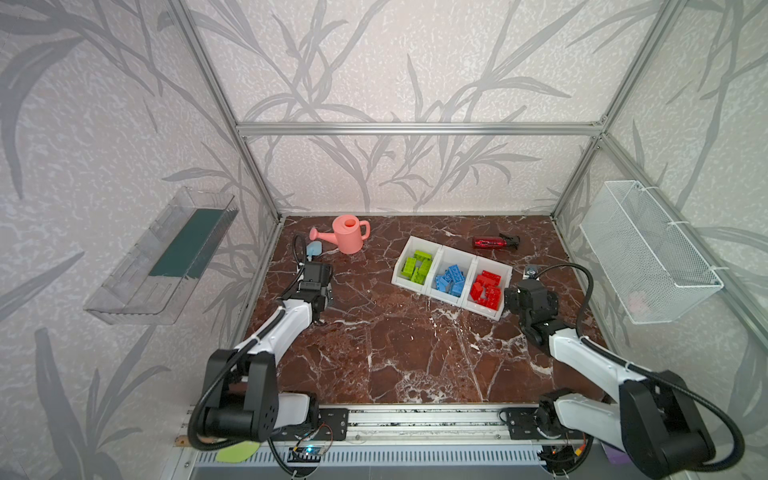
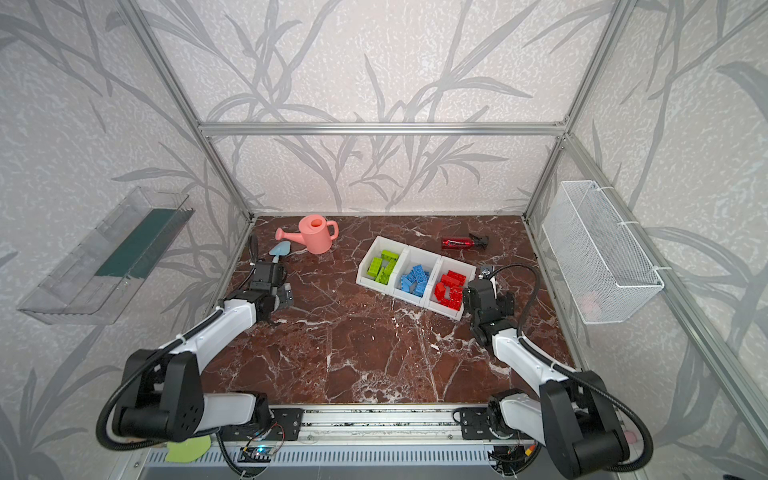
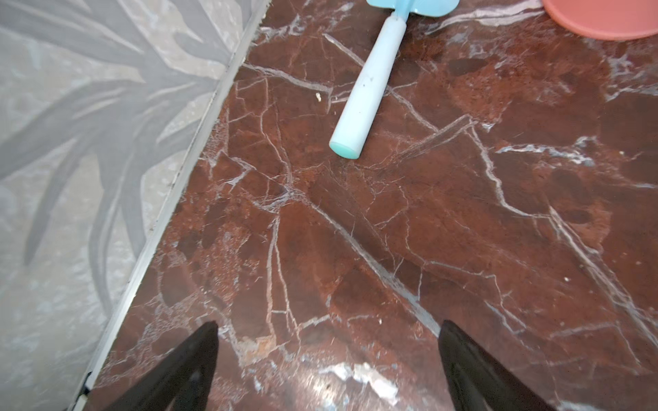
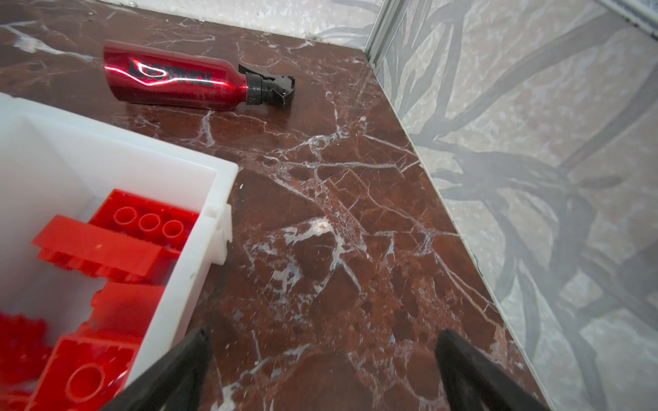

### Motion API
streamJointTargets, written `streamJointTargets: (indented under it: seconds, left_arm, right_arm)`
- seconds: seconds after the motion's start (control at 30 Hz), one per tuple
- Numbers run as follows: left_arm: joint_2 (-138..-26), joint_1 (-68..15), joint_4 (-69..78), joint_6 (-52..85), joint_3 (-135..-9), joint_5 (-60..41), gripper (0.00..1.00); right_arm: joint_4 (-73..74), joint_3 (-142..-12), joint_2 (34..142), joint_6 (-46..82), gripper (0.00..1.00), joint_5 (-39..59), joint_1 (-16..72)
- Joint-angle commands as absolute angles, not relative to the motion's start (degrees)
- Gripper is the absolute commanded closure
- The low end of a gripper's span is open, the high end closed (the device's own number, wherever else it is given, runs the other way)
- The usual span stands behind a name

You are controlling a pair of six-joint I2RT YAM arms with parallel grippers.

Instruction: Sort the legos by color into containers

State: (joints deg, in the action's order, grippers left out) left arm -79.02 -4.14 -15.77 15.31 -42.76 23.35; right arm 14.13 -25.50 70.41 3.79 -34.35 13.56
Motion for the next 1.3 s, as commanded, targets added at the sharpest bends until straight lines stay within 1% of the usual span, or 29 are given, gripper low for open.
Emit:
streamJointTargets:
  seconds: [0.0, 0.07, 0.1, 0.13, 0.17, 0.23, 0.3, 0.33, 0.4, 0.53, 0.6, 0.67, 0.8, 1.0, 1.07, 1.1, 1.13, 1.17, 1.2, 1.23, 1.27]
  left_arm:
    - [-82.2, -3.7, -1.4, 12.4, -42.2, 21.2, 0.04]
    - [-85.0, -3.3, 4.6, 10.4, -41.5, 20.0, 0.04]
    - [-86.7, -2.7, 7.4, 9.8, -41.2, 19.6, 0.04]
    - [-88.1, -1.8, 9.4, 9.5, -41.2, 18.7, 0.04]
    - [-88.9, -0.8, 8.4, 10.1, -42.5, 17.6, 0.04]
    - [-89.9, 0.2, 11.2, 9.1, -42.4, 16.4, 0.05]
    - [-89.9, 0.8, 15.6, 8.0, -40.9, 17.9, 0.05]
    - [-89.5, 1.2, 18.9, 7.9, -39.4, 17.5, 0.05]
    - [-90.0, 1.8, 18.5, 7.6, -39.9, 15.0, 0.05]
    - [-89.0, 2.2, 21.1, 6.4, -37.8, 11.3, 0.06]
    - [-86.7, 1.6, 26.7, 6.3, -33.4, 12.9, 0.06]
    - [-85.6, 0.9, 32.0, 6.1, -30.2, 14.4, 0.06]
    - [-85.9, -1.3, 33.1, 4.9, -30.0, 19.3, 0.06]
    - [-84.7, -2.8, 40.0, 4.4, -25.6, 22.1, 0.06]
    - [-84.3, -2.7, 45.4, 4.3, -22.2, 21.9, 0.06]
    - [-84.6, -3.0, 50.3, 3.6, -19.9, 21.0, 0.06]
    - [-86.0, -3.1, 56.8, 2.4, -17.1, 18.7, 0.05]
    - [-86.2, -3.4, 58.1, 1.7, -16.6, 17.9, 0.02]
    - [-86.0, -3.6, 57.5, 1.0, -16.9, 16.9, 0.02]
    - [-86.6, -3.6, 56.7, 0.3, -17.5, 15.7, 0.01]
    - [-86.6, -3.7, 52.9, 0.2, -19.5, 15.0, 0.01]
  right_arm:
    - [30.8, -23.2, 74.9, -1.7, 0.01, -37.6, 13.0]
    - [39.3, -22.0, 78.4, -3.4, 0.01, -37.2, 11.8]
    - [40.7, -22.3, 79.4, -2.9, 0.01, -38.0, 11.4]
    - [44.3, -21.8, 80.2, -2.2, 0.01, -36.8, 10.3]
    - [45.2, -21.7, 80.4, -2.3, 0.01, -34.5, 9.3]
    - [38.7, -24.1, 80.5, -0.1, 0.01, -31.8, 7.2]
    - [35.7, -25.8, 81.2, 1.4, 0.01, -29.2, 5.1]
    - [34.9, -26.3, 81.4, 1.7, 0.01, -26.9, 3.9]
    - [33.1, -27.1, 81.7, 2.7, 0.01, -24.2, 2.1]
    - [33.7, -27.4, 82.2, 1.8, 0.01, -22.1, 0.4]
    - [36.0, -26.0, 81.3, 1.3, 0.01, -21.2, 0.4]
    - [40.6, -22.3, 78.8, 0.4, 0.01, -18.3, 0.4]
    - [47.1, -16.7, 75.0, 1.9, 0.01, -17.0, 0.5]
    - [48.3, -15.8, 74.4, 0.1, 0.01, -8.2, 0.6]
    - [53.8, -13.1, 74.3, 4.1, 0.01, -2.9, 0.7]
    - [56.0, -12.3, 75.1, 2.9, 0.01, -1.8, 1.0]
    - [58.1, -11.8, 76.8, 2.8, 0.01, -3.2, 1.4]
    - [60.6, -11.2, 79.2, 4.0, 0.01, -5.1, 1.4]
    - [63.5, -10.6, 81.9, 4.9, 0.01, -6.6, 1.4]
    - [69.9, -9.7, 85.6, 5.0, 0.01, -6.5, 1.4]
    - [76.9, -8.7, 90.0, 2.5, 0.01, -3.8, 1.4]
